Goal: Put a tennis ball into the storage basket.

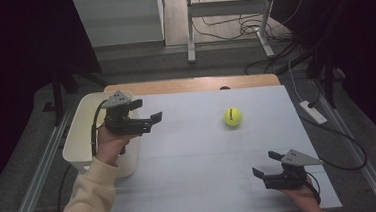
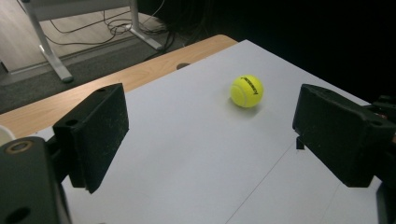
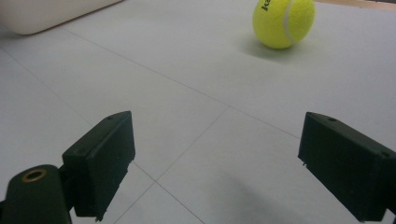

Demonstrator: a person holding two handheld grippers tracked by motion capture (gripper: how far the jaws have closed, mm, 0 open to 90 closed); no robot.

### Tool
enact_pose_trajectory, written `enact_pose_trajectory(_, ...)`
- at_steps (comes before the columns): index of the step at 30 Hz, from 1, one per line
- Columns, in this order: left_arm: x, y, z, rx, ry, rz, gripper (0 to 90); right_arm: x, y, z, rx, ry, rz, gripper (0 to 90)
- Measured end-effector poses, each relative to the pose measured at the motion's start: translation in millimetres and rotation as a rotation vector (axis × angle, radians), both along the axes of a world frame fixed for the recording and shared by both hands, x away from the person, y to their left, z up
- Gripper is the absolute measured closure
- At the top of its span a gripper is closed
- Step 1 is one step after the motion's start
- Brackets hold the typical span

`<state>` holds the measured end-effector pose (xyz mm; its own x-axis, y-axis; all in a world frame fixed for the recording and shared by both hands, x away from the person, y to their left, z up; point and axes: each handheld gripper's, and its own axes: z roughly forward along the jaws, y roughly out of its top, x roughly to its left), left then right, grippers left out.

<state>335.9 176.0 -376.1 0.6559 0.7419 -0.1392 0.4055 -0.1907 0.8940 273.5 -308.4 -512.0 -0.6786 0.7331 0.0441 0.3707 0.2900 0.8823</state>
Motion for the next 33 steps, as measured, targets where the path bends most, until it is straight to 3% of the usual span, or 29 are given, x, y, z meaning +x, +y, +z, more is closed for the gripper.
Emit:
enact_pose_trajectory(10,0.9,-16.9,-1.9,-0.005,0.003,-0.043,12.1,1.2,1.9,1.3,0.009,-0.007,-0.006,10.8)
enact_pose_trajectory(23,2.8,-42.1,-5.4,0.020,0.010,-0.091,12.1,-2.2,-0.2,2.4,0.012,-0.016,-0.007,10.8)
enact_pose_trajectory(33,6.5,-53.4,-8.7,0.029,0.018,-0.109,12.2,-2.1,-1.7,2.9,0.016,-0.021,-0.009,10.9)
